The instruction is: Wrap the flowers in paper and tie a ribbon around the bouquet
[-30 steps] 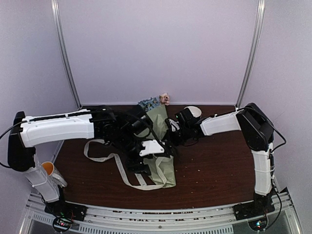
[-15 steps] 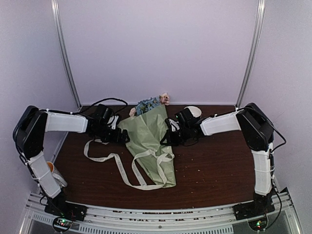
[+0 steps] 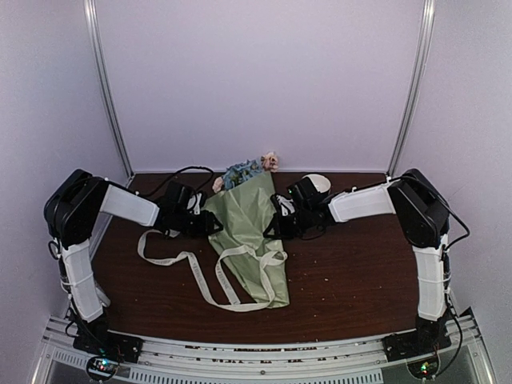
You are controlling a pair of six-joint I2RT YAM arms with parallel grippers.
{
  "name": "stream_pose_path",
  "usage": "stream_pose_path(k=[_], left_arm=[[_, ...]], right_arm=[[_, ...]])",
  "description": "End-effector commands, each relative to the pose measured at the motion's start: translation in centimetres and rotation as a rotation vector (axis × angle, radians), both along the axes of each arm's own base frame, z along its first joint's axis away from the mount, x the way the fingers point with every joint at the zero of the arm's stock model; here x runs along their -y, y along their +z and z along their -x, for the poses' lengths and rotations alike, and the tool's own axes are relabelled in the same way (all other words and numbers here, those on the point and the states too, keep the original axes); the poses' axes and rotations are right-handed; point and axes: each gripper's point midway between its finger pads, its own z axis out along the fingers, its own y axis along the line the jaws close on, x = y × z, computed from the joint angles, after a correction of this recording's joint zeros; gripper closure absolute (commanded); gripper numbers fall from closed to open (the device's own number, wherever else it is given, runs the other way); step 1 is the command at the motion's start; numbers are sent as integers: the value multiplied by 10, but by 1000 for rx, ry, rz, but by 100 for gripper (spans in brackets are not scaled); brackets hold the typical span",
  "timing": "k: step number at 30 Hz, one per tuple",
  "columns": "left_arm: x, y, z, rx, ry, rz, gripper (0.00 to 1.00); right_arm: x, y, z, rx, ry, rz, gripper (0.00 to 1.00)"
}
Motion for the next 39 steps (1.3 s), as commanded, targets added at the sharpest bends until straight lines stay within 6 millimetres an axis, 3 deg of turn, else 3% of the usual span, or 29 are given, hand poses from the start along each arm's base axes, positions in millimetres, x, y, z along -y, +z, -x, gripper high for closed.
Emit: stream_pose_path(k=[1, 5, 10, 14, 19, 22, 25, 28, 35, 39], left_arm=[[19, 21, -1, 53, -28, 169, 63], [24, 36, -2, 89, -41, 222, 100], [19, 40, -1, 92, 5, 238, 100], [11, 44, 2, 115, 42, 239, 100], [9, 42, 6, 124, 51, 241, 100], [9, 40, 8, 124, 54, 244, 100], [9, 39, 8, 124, 55, 246, 100], [8, 38, 9, 118, 58, 243, 100], [9, 38, 10, 123, 54, 242, 100], [8, 36, 11, 120, 58, 242, 100]], right_arm=[[-1, 0, 2, 24, 24, 37, 100], [0, 5, 2, 34, 32, 43, 95], [13, 24, 3, 82, 61, 112, 71], [37, 57, 14, 156, 74, 180, 56], [63, 67, 43, 201, 105, 246, 51], [47, 77, 60, 276, 199, 249, 51], [7, 79, 73, 327, 321, 253, 51], [-24, 65, 78, 298, 381, 271, 51], [-32, 22, 68, 251, 380, 383, 51], [-35, 7, 71, 224, 400, 416, 63]])
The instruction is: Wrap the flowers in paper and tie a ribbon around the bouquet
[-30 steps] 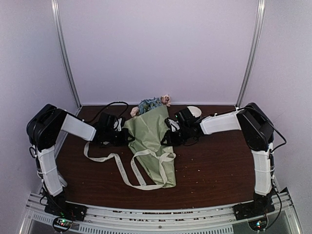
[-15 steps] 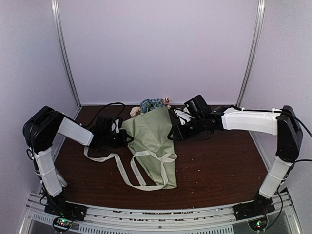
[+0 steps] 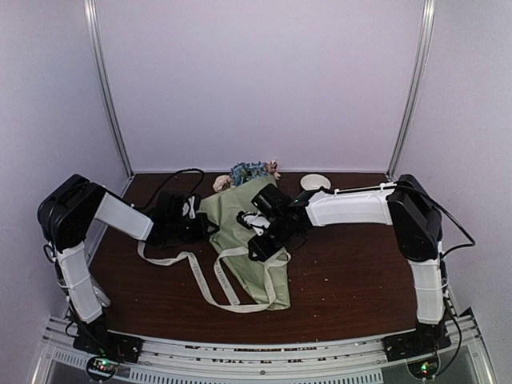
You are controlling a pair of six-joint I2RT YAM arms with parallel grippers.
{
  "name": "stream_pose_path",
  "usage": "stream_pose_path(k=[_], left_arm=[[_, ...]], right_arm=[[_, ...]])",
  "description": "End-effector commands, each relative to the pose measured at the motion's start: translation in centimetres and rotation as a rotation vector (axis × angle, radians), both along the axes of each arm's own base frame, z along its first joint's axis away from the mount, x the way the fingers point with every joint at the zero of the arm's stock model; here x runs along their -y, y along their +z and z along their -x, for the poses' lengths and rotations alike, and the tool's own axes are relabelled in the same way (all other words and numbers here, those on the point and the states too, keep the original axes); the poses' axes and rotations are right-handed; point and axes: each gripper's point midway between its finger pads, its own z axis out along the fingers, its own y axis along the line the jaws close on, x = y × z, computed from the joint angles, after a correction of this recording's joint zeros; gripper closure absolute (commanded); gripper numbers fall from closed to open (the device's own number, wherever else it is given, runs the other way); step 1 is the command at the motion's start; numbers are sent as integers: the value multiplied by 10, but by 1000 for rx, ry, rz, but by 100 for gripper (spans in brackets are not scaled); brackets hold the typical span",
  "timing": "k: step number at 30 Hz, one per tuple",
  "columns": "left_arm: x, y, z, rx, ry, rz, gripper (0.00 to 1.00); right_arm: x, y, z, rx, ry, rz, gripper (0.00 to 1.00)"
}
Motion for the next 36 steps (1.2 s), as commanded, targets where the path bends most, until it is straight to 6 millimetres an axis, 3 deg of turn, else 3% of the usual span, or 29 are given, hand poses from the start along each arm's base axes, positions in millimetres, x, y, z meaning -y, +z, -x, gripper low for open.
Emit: stream_pose_path(k=[1, 6, 7, 9, 13, 16, 21, 23, 24, 30, 32, 36], left_arm=[[3, 19, -4, 69, 10, 32, 100], [3, 20, -4, 69, 10, 36, 100], [3, 21, -5, 72, 13, 39, 100], [4, 24, -9, 80, 18, 42, 100], [8, 32, -18, 95, 31, 52, 100], [6, 35, -24, 86, 65, 62, 100], [3, 39, -33, 65, 116, 58, 100], [3, 41, -35, 62, 124, 60, 100], [2, 41, -35, 60, 129, 61, 100], [2, 47, -35, 68, 136, 70, 100], [2, 49, -38, 72, 136, 71, 100], [2, 53, -46, 83, 134, 63, 100]], right_arm=[[-1, -1, -5, 31, 1, 40, 69], [-13, -1, 6, 3, 58, -3, 100], [-16, 1, 13, -23, 82, -17, 100], [-29, 16, 44, -77, 210, -88, 100], [-44, 69, 142, -132, 535, -294, 100], [-31, 90, 190, -139, 629, -353, 100], [21, 65, 242, -245, 631, -256, 100], [50, 42, 250, -312, 552, -214, 100], [60, 41, 250, -325, 513, -228, 100], [124, 13, 199, -451, 101, -226, 100], [140, 10, 194, -503, 23, -248, 100], [178, -1, 207, -577, -67, -142, 100]])
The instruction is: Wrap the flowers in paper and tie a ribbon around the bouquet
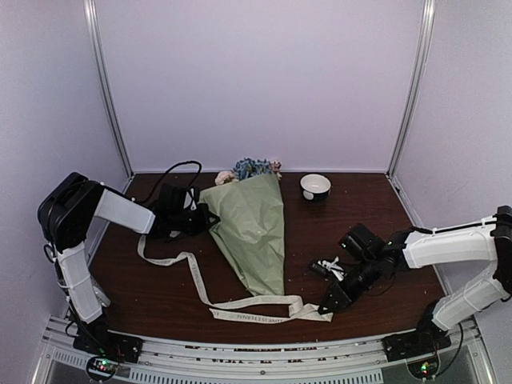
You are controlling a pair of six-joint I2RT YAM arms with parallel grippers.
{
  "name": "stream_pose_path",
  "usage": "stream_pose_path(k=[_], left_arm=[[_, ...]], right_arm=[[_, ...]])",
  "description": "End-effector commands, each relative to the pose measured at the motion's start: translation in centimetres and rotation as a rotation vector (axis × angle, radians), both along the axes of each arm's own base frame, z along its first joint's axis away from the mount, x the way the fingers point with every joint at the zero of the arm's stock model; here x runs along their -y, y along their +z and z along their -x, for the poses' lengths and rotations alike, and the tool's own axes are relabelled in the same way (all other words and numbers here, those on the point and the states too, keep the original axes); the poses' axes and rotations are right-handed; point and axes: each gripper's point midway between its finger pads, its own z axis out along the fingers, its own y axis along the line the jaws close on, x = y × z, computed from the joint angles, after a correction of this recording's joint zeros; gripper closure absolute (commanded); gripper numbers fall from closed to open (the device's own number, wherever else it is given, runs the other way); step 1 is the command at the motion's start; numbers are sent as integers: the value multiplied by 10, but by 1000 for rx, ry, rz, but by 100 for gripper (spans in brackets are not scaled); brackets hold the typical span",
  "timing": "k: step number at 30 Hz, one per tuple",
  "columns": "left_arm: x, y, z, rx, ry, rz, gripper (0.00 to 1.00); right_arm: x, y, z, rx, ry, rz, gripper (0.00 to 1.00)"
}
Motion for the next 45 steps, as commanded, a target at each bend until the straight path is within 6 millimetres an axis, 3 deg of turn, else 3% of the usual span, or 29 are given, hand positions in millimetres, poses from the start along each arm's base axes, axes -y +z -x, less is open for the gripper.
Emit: stream_pose_path(k=[1, 4, 9, 18, 21, 24, 29, 34, 35, 41, 45], left_arm=[[2, 37, -25, 102, 22, 29, 100], [3, 40, -29, 104, 16, 35, 100], [0, 39, -38, 105, 23, 40, 100], [0, 24, -53, 80, 26, 48, 100], [-1, 20, -56, 77, 27, 38, 100], [1, 15, -60, 70, 23, 41, 100], [3, 12, -63, 70, 20, 41, 100], [5, 9, -62, 64, 9, 45, 100], [4, 9, -61, 63, 10, 49, 100], [2, 12, -51, 62, 7, 68, 100], [5, 16, -48, 58, -9, 90, 100]], right_arm=[[27, 5, 24, -122, -51, 72, 100], [32, 27, 35, -182, -106, 50, 100], [41, 79, 55, -183, -103, -38, 100], [60, 101, 75, -209, -103, -1, 100], [59, 133, 86, -194, -1, -44, 100], [56, 167, 84, -139, 13, -109, 100], [61, 165, 91, -151, 91, -58, 100], [37, 212, 72, -9, 113, -239, 100], [34, 207, 67, -11, 104, -231, 100], [44, 116, 4, -54, -114, 10, 100], [78, 67, -61, 5, -355, 144, 100]])
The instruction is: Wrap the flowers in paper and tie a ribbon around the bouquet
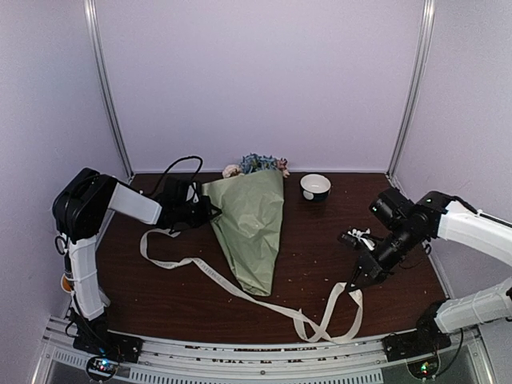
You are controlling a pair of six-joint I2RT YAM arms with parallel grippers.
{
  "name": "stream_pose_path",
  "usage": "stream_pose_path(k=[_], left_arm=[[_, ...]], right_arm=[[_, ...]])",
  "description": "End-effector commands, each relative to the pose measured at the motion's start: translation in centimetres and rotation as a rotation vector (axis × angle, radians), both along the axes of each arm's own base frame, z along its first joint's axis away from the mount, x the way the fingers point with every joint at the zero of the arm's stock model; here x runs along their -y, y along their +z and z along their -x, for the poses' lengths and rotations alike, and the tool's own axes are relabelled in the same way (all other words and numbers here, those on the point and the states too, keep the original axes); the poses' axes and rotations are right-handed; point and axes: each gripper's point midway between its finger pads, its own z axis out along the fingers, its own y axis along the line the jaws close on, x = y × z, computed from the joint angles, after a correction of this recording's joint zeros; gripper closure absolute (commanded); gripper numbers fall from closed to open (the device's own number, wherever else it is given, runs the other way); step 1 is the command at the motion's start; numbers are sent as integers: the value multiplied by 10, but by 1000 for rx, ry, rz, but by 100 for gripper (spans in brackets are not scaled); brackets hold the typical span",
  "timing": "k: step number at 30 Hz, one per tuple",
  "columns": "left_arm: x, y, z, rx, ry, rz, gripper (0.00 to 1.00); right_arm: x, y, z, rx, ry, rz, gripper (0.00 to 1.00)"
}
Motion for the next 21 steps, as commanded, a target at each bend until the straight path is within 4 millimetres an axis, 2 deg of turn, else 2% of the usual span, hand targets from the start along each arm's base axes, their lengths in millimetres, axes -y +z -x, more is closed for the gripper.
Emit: stream_pose_path(k=[1, 2, 4, 6, 8, 10, 12, 14, 17, 19, 21], left_arm=[[4, 25, -4, 64, -15, 66, 100], [4, 27, -3, 66, -17, 68, 100], [2, 29, -2, 70, -10, 62, 100], [0, 28, 0, 67, -4, 55, 100], [-2, 26, 2, 62, -3, 51, 100], [-3, 23, 5, 56, -2, 49, 100], [-4, 21, 8, 49, 0, 47, 100], [-6, 17, 11, 42, 0, 46, 100], [-7, 14, 15, 37, -1, 44, 100], [-8, 10, 18, 28, 1, 39, 100], [-9, 7, 21, 19, -4, 36, 100]], right_arm=[[39, -48, -78, 131, -258, 166, 100], [50, -56, -95, 161, -312, 204, 98], [81, -67, -129, 235, -419, 317, 73], [114, -68, -165, 325, -530, 427, 57], [138, -62, -194, 409, -605, 528, 51], [143, -51, -215, 466, -639, 563, 49], [127, -39, -228, 506, -626, 528, 45], [84, -32, -232, 540, -521, 421, 41], [0, -37, -223, 446, -386, 97, 39], [-39, -42, -228, 398, -385, -45, 38], [-68, -49, -233, 356, -383, -115, 38]])
